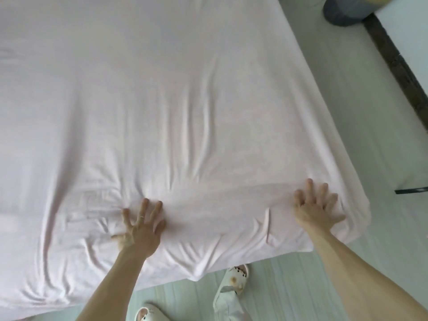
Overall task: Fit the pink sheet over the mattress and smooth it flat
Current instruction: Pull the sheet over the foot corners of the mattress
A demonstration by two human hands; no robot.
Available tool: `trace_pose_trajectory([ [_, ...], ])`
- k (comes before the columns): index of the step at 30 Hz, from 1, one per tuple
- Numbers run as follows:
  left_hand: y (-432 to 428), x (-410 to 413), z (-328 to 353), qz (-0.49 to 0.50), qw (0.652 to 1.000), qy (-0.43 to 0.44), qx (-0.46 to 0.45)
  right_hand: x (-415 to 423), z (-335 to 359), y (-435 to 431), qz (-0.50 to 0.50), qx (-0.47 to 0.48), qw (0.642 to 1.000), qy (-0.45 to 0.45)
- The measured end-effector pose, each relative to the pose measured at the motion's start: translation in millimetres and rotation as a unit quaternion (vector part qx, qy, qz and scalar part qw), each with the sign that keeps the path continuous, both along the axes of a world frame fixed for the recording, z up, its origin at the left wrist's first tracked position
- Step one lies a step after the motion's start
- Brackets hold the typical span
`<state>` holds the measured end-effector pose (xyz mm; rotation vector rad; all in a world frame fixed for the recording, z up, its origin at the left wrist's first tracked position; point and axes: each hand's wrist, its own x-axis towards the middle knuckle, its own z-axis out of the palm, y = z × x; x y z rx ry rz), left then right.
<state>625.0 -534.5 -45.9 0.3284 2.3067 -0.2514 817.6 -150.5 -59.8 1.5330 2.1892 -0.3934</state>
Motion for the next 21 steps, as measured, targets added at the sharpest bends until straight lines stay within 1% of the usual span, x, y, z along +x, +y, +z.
trace_pose_trajectory([
  [2, 4.4, -3.8, 15.5, 0.042, 0.998, -0.041, -0.024, -10.8, 32.8, -7.8, -0.080, -0.042, 0.996, -0.006],
  [4, 7.9, -8.8, 44.4, 0.049, 0.996, -0.069, -0.019, -24.5, 67.2, -27.2, -0.163, -0.083, 0.983, -0.008],
  [5, 10.8, -10.8, 59.3, 0.050, 0.996, -0.070, -0.006, -31.3, 81.5, -38.4, -0.171, -0.090, 0.981, -0.014],
  [6, 10.7, -11.4, 80.1, 0.057, 0.996, -0.068, 0.010, -38.7, 97.9, -54.2, -0.149, -0.094, 0.984, -0.010],
  [7, 12.8, -9.5, 94.7, 0.059, 0.996, -0.069, 0.027, -42.6, 107.6, -70.6, -0.103, -0.101, 0.989, 0.000],
  [9, 4.3, -9.0, 129.9, 0.068, 0.994, -0.051, 0.071, -59.2, 128.5, -109.8, 0.015, -0.136, 0.990, 0.044],
  [10, -7.5, -12.0, 153.6, 0.081, 0.992, -0.039, 0.090, -72.7, 146.8, -138.4, 0.074, -0.167, 0.981, 0.067],
  [12, -25.1, -18.8, 188.4, 0.102, 0.986, -0.015, 0.134, -93.9, 178.2, -187.0, 0.142, -0.205, 0.961, 0.120],
  [13, -47.6, -25.3, 212.6, 0.118, 0.981, 0.008, 0.155, -109.7, 203.4, -217.8, 0.181, -0.215, 0.947, 0.153],
  [16, -109.4, -42.7, 267.1, 0.143, 0.967, 0.067, 0.199, -150.1, 259.3, -289.3, 0.245, -0.236, 0.914, 0.220],
  [18, -155.9, -53.0, 293.8, 0.158, 0.957, 0.098, 0.223, -168.8, 289.6, -335.6, 0.280, -0.232, 0.898, 0.248],
  [21, -250.7, -59.2, 323.5, 0.187, 0.940, 0.135, 0.251, -190.5, 321.8, -418.7, 0.320, -0.225, 0.880, 0.271],
])
